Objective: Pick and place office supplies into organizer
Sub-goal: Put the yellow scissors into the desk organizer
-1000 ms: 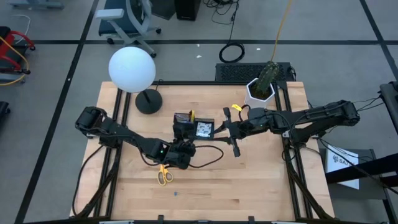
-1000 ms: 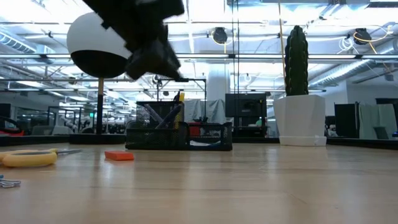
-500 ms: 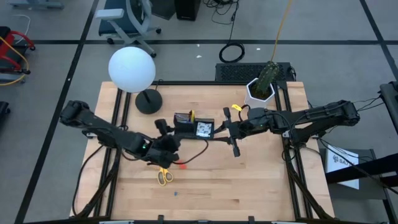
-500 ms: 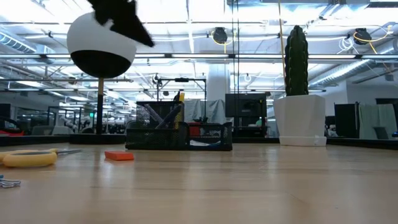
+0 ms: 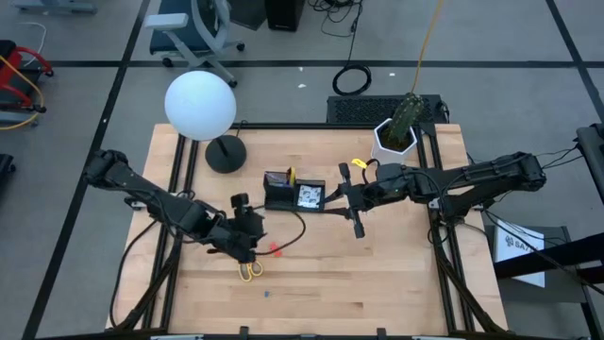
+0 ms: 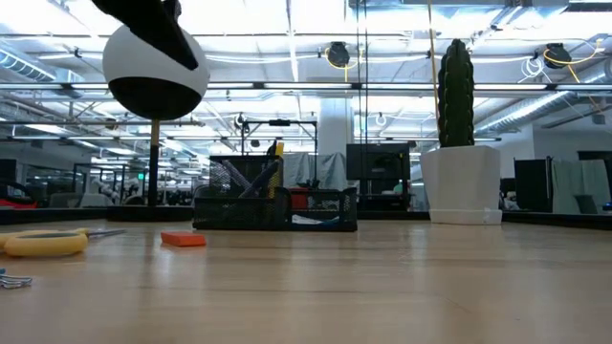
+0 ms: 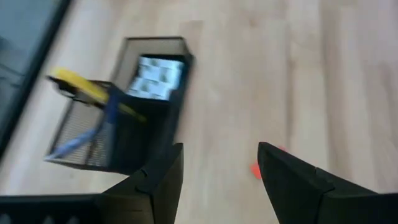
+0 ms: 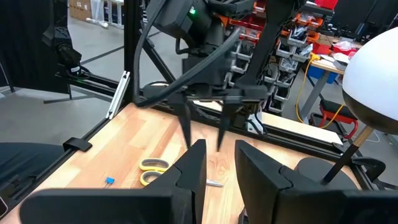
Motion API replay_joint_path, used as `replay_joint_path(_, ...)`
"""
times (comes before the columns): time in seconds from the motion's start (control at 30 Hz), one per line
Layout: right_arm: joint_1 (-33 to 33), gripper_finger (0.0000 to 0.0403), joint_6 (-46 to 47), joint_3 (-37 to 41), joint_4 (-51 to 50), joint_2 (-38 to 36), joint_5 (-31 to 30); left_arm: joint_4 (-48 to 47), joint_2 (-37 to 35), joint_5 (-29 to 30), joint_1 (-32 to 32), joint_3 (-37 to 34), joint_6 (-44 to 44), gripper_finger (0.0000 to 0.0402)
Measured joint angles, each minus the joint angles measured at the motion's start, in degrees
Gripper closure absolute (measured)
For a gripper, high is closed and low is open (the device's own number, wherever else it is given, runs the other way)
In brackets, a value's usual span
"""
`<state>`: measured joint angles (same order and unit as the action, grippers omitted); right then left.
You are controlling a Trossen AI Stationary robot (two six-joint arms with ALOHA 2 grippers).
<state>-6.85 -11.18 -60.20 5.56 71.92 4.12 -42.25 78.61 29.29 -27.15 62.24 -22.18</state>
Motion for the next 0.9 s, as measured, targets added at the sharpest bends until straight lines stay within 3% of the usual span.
replay_joint_path(0.43,0.0,0.0328,0.0,0.0,-0.15,0.0,0.11,-5.11,0.0,-18.0,-2.5,0.0,5.21,0.019)
replay_joint_path(0.63,0.0,0.0328,0.0,0.0,-0.13,0.0,0.15,-4.9,1.53,-20.39,-5.61,-0.01,3.94,0.019)
replay_joint_path(0.9,0.0,0.0328,0.12,0.0,0.0,0.0,0.17,-4.11,9.55,-25.49,-9.7,-0.04,6.3,0.019)
